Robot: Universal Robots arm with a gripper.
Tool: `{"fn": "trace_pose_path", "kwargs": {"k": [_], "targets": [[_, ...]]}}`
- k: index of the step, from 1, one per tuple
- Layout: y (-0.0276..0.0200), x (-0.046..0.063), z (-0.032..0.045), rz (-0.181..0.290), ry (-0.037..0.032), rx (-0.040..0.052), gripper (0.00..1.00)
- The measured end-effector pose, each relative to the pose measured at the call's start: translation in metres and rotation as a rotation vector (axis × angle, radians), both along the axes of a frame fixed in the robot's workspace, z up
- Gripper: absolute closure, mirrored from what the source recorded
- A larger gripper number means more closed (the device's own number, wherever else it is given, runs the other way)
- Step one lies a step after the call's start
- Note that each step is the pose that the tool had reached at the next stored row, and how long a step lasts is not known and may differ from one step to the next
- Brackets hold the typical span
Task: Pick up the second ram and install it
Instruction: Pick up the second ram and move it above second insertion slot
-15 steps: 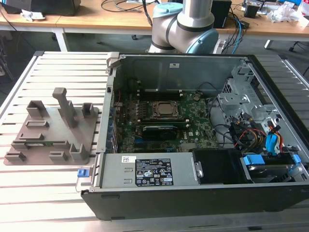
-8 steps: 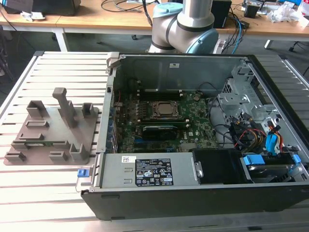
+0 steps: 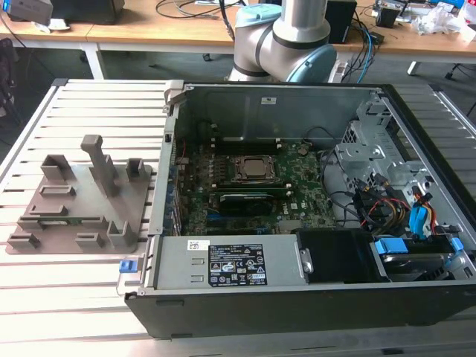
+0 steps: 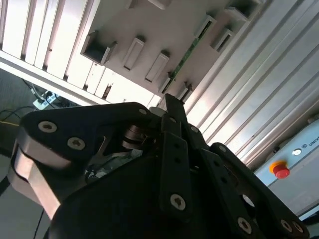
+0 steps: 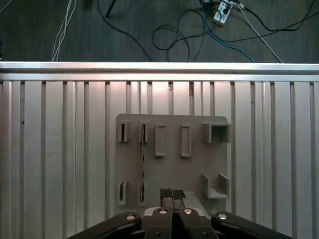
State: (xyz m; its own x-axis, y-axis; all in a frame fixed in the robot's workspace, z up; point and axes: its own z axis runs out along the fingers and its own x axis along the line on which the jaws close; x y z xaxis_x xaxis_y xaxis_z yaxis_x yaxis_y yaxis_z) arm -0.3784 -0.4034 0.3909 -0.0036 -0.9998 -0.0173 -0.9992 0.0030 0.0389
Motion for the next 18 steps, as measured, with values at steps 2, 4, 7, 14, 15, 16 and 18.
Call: {"fn": "trace_pose_path", "kwargs": {"k": [2, 4, 7, 14, 15, 16, 18], "targets": [[0.0, 0.0, 0.0, -0.013, 0.0, -0.0012, 0.89], [0.0, 0.0, 0.0, -0.023, 0.0, -0.0022, 0.76], [0.0, 0.0, 0.0, -0.034, 0.0, -0.0034, 0.7], [0.0, 0.0, -0.0021, -0.051, 0.0, -0.0079, 0.7], [0.0, 0.0, -0.0027, -0.051, -0.0001, -0.0078, 0.7], [0.0, 0.0, -0.0033, -0.051, -0.0001, -0.0079, 0.7], [0.0, 0.0, -0.0054, -0.051, -0.0001, -0.0079, 0.7]]}}
